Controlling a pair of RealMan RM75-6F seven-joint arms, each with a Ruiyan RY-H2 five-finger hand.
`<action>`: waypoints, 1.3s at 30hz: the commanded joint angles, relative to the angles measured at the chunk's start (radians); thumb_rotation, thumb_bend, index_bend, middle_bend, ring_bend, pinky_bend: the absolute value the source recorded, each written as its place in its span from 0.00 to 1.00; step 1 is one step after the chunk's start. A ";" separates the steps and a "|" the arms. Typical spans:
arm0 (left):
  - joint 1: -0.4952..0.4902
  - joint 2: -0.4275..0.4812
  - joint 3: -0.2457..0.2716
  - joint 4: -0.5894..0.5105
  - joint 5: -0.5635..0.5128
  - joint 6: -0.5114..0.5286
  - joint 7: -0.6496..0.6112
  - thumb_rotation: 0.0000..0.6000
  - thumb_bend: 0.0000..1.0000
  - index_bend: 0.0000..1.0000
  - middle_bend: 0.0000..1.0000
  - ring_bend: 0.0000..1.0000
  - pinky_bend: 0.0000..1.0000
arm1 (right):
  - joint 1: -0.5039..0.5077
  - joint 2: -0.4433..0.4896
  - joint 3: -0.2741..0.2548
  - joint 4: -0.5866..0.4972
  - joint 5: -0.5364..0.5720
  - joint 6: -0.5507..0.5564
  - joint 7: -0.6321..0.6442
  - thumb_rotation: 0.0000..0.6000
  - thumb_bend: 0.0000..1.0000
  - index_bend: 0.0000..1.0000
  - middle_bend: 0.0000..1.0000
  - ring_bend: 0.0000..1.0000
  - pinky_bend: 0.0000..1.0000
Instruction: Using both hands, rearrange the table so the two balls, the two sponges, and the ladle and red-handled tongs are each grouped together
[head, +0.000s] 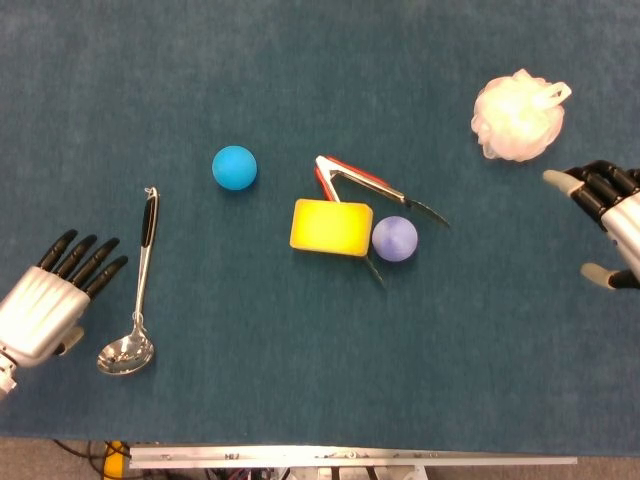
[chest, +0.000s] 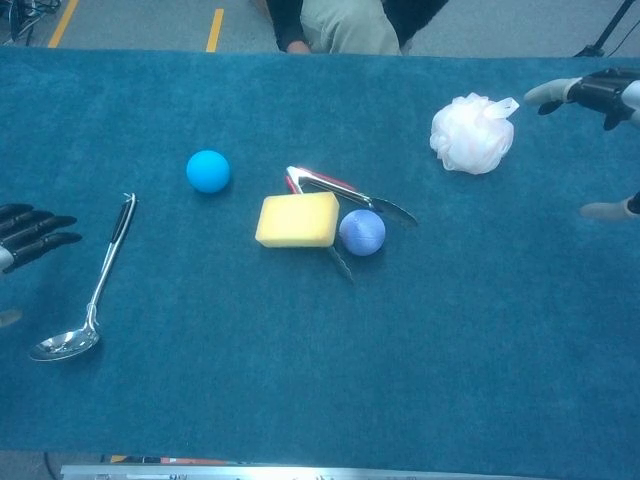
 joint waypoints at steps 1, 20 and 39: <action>0.010 -0.006 0.009 0.014 0.001 0.004 -0.005 1.00 0.22 0.00 0.00 0.00 0.03 | -0.001 0.001 0.000 -0.001 0.000 0.001 0.001 1.00 0.03 0.16 0.26 0.20 0.39; 0.048 -0.057 0.053 0.074 0.006 0.002 -0.058 1.00 0.22 0.00 0.00 0.00 0.03 | -0.001 0.003 0.001 -0.006 0.000 0.000 -0.001 1.00 0.03 0.16 0.26 0.20 0.39; -0.014 -0.026 0.039 -0.089 0.012 -0.086 0.069 1.00 0.22 0.00 0.00 0.00 0.03 | -0.025 0.021 -0.006 0.028 -0.018 0.039 0.061 1.00 0.03 0.16 0.26 0.20 0.39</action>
